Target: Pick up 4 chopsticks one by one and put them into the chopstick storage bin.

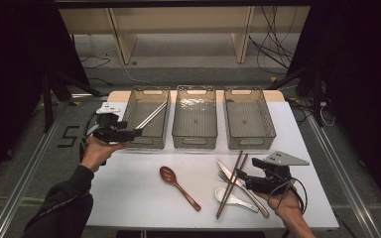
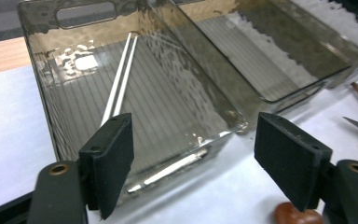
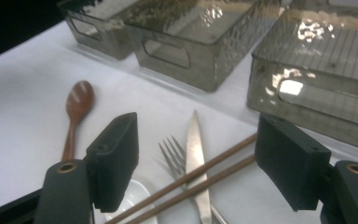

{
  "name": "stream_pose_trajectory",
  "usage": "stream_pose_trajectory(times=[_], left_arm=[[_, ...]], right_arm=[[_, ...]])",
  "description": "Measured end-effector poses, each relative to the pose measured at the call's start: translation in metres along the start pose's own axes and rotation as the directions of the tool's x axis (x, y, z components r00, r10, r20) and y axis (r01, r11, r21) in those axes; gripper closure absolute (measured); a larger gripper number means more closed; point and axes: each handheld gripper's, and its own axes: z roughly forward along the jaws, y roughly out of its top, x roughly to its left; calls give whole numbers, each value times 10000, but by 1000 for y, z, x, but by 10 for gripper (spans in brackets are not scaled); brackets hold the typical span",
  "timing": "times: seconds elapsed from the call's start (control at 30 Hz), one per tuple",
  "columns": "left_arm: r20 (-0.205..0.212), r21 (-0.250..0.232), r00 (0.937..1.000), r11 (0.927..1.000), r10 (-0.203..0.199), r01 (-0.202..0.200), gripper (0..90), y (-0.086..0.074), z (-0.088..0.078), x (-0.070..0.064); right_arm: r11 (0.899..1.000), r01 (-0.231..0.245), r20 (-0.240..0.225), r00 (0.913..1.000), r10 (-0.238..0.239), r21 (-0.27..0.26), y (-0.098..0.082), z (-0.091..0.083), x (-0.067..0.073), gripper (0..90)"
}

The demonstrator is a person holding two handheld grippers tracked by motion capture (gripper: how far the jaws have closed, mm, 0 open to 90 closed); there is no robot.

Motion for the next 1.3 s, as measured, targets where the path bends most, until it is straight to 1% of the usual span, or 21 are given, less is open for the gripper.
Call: stream_pose_trajectory(times=[0.07,0.1,0.13,0.17,0.23,0.27,0.33,0.4,0.47,0.5,0.6,0.7,0.8,0.93,1.0,1.07,1.13,1.23,1.3], left_arm=[[49,-129,10000,9999,-6,6,269,-8,-5,-6],[12,-115,10000,9999,49,-49,261,-11,-6,-8],[-33,-187,10000,9998,83,-84,254,-14,-7,-11],[9,-205,10000,9997,94,-94,250,-16,-8,-13],[25,-163,9999,9997,156,-155,235,-21,-9,-16],[100,-204,9999,9997,111,-109,227,-23,-9,-19],[132,-209,9996,9995,249,-246,219,-27,-11,-24],[121,-243,9988,9986,479,-476,213,-30,-13,-31],[72,-236,9970,9968,765,-763,203,-34,-15,-38],[51,-311,9963,9959,854,-852,201,-35,-16,-41],[194,-410,9957,9951,911,-902,195,-39,-21,-49],[334,-367,9936,9936,1079,-1067,189,-44,-23,-56],[405,-346,9935,9939,1062,-1048,187,-48,-26,-58],[387,-235,9928,9934,1131,-1122,185,-54,-27,-60],[403,-266,9928,9934,1126,-1116,184,-55,-28,-62],[417,-251,9921,9928,1181,-1171,182,-55,-29,-63],[405,-246,9925,9931,1156,-1146,182,-56,-29,-63],[396,-222,9927,9934,1137,-1129,179,-57,-30,-64],[421,-224,9918,9925,1209,-1200,177,-58,-31,-64]], right_arm=[[9998,-69,139,9999,67,188,0,2,-2,313],[9993,-127,247,9996,119,343,0,3,-4,313],[9990,-186,318,9993,173,409,1,5,-6,313],[9988,-195,402,9990,177,452,2,5,-8,314],[9985,-62,570,9984,31,541,4,7,-11,314],[9982,38,595,9982,-74,602,6,8,-12,317],[9972,154,668,9976,-203,728,9,12,-16,324],[9956,251,696,9971,-315,903,11,17,-19,340],[9915,336,772,9961,-435,1257,13,25,-23,340],[9894,261,814,9960,-380,1430,14,30,-25,343],[9812,-26,1070,9941,-184,1930,15,40,-31,346],[9701,-299,1342,9909,-28,2410,15,50,-37,349],[9586,-542,1535,9881,112,2795,15,56,-40,354],[9493,-871,1715,9845,358,3020,15,60,-43,371],[9435,-1031,1802,9825,473,3148,15,63,-45,379],[9382,-1110,1880,9809,504,3278,14,66,-46,379],[9343,-1176,1912,9800,545,3366,14,69,-46,379],[9321,-1255,1916,9795,620,3397,14,71,-46,384],[9295,-1334,1955,9783,681,3439,14,72,-46,384]])
